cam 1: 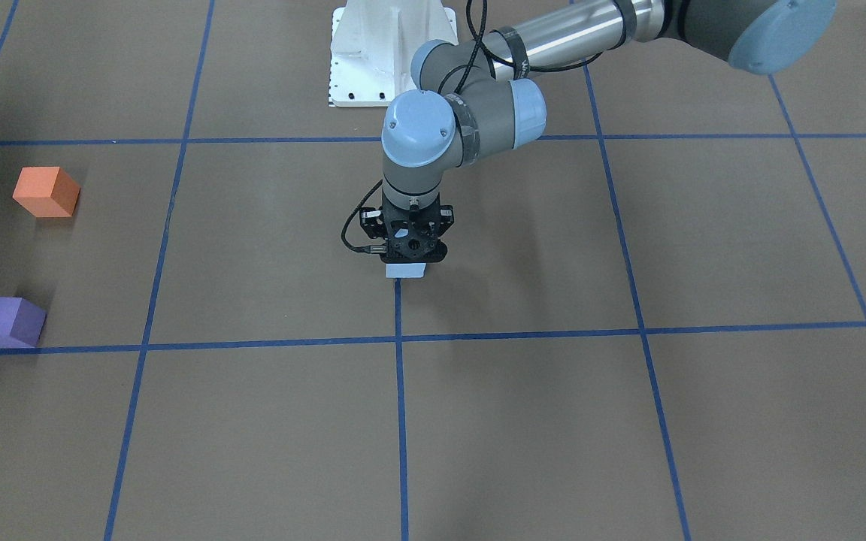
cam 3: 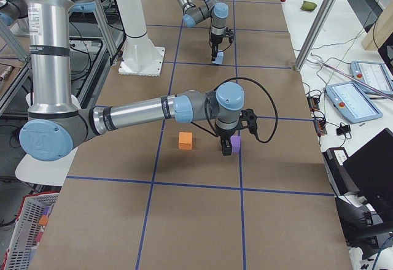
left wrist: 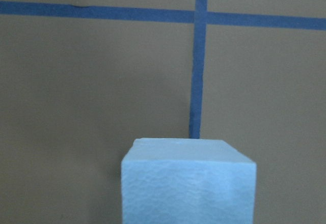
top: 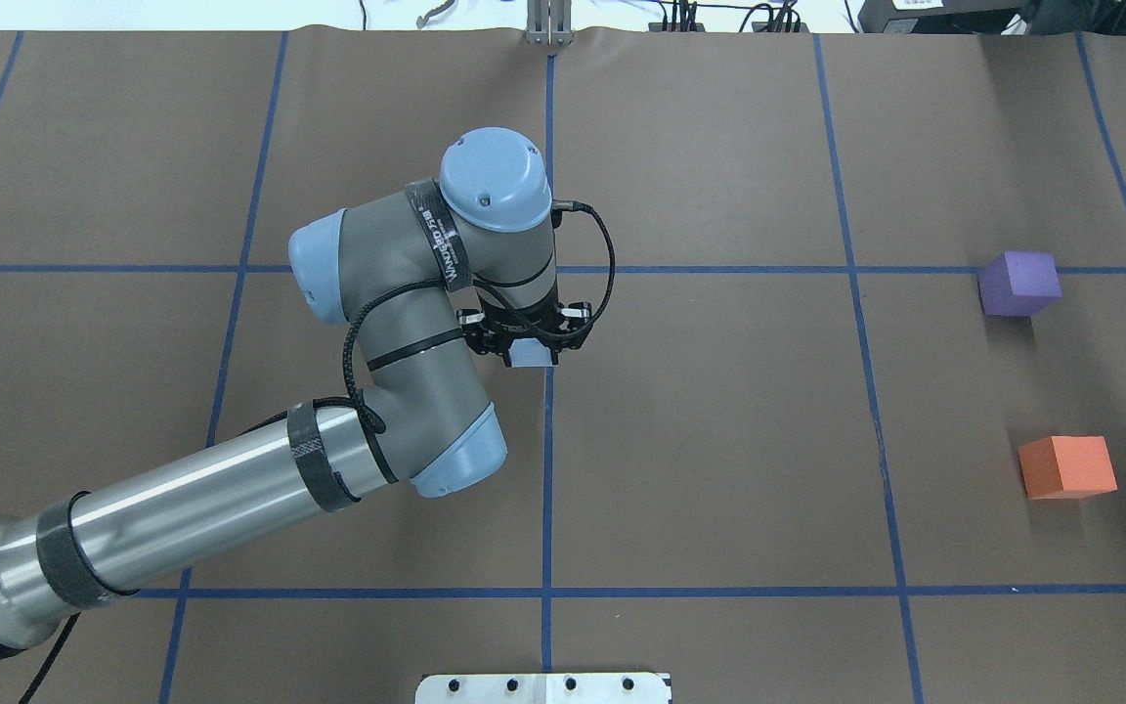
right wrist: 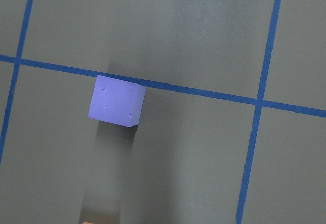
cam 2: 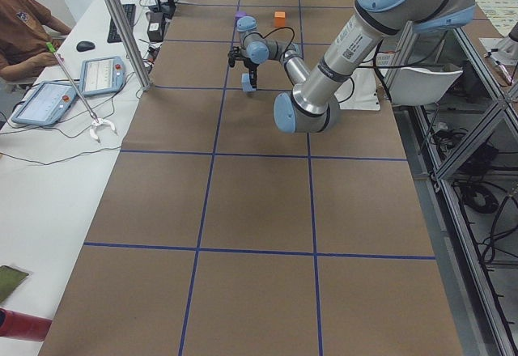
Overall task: Place blue block between orange and purple blocks
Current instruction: 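Carry the light blue cube with the left gripper to the table center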
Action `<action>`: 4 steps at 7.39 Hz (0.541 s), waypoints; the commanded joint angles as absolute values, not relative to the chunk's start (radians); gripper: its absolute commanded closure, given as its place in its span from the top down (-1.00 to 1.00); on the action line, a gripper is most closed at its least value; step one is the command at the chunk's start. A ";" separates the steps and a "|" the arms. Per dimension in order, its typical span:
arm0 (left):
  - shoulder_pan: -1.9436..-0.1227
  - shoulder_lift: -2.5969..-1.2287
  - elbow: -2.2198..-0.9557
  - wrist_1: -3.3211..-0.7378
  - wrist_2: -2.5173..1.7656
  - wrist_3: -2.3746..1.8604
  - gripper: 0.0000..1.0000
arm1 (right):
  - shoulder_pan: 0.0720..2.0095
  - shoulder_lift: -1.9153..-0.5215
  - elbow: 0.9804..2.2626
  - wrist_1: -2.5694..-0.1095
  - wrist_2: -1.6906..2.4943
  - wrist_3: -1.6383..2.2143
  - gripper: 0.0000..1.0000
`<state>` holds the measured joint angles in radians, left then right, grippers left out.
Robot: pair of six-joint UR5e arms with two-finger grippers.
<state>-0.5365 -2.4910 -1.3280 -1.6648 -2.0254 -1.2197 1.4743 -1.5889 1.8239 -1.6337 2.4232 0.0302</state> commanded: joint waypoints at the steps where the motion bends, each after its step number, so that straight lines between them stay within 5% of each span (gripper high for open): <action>1: -0.497 -2.493 -1.298 -1.735 -1.961 -1.223 1.00 | 1.474 -1.568 1.827 -1.635 2.433 0.035 1.00; 4: -0.512 -2.493 -1.337 -1.730 -1.968 -1.226 1.00 | 1.474 -1.523 1.854 -1.646 2.430 0.076 1.00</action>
